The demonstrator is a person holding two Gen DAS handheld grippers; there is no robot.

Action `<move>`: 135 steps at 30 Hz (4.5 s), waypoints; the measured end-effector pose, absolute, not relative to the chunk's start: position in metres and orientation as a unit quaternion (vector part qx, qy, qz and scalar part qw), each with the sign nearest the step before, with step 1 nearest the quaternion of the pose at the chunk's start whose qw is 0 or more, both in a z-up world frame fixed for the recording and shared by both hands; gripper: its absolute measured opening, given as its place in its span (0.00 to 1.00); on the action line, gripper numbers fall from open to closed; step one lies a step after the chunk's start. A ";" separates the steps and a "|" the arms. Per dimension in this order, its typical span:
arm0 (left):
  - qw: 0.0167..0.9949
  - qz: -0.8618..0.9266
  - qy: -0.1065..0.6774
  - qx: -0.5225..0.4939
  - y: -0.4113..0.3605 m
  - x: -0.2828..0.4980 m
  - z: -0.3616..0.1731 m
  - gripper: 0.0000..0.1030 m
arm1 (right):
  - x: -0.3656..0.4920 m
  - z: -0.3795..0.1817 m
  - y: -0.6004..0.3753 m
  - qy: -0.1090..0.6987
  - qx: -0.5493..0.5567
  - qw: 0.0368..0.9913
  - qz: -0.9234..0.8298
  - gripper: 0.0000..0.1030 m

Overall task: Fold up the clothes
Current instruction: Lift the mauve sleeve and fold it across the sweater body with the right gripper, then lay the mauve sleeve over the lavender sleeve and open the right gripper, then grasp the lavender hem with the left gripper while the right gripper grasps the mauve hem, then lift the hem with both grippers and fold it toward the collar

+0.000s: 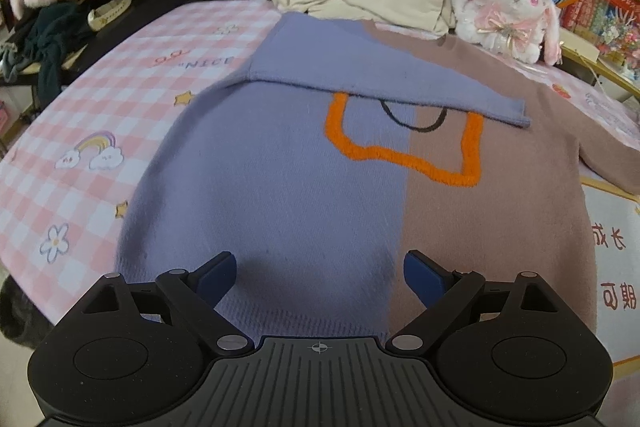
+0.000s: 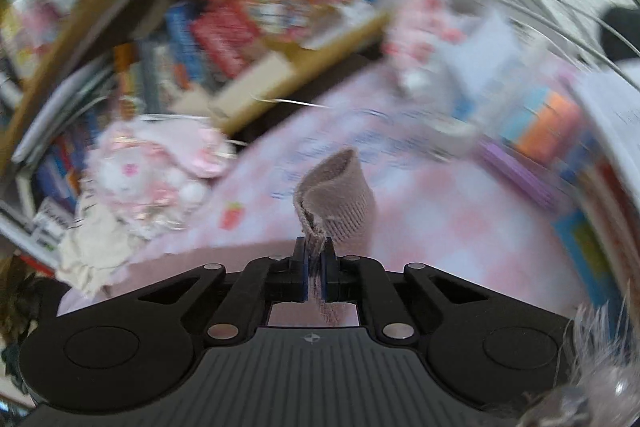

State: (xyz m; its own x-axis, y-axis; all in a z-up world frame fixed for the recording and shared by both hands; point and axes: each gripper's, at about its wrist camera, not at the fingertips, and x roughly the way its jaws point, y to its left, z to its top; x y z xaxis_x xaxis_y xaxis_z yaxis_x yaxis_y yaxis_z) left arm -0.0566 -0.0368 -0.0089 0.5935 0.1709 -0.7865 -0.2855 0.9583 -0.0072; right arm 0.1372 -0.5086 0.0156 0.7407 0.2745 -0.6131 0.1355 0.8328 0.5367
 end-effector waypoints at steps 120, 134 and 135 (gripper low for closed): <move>0.888 -0.025 0.453 -0.079 0.130 -0.090 -0.017 0.51 | -0.085 -0.025 -0.262 0.452 0.135 0.881 0.024 0.30; 0.923 -0.053 0.380 -0.021 0.102 -0.098 0.017 0.03 | -0.088 0.005 -0.256 0.418 0.148 0.891 0.093 0.10; 0.921 -0.059 0.384 -0.023 0.102 -0.096 0.017 0.03 | -0.087 0.008 -0.258 0.417 0.158 0.890 0.100 0.10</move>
State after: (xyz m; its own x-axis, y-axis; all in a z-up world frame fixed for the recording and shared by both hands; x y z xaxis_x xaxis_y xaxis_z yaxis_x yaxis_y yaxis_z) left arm -0.0963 0.1020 0.0172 0.6973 -0.1273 -0.7054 0.0914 0.9919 -0.0886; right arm -0.0873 -0.2579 0.0082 0.6323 0.3086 -0.7106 -0.0456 0.9305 0.3635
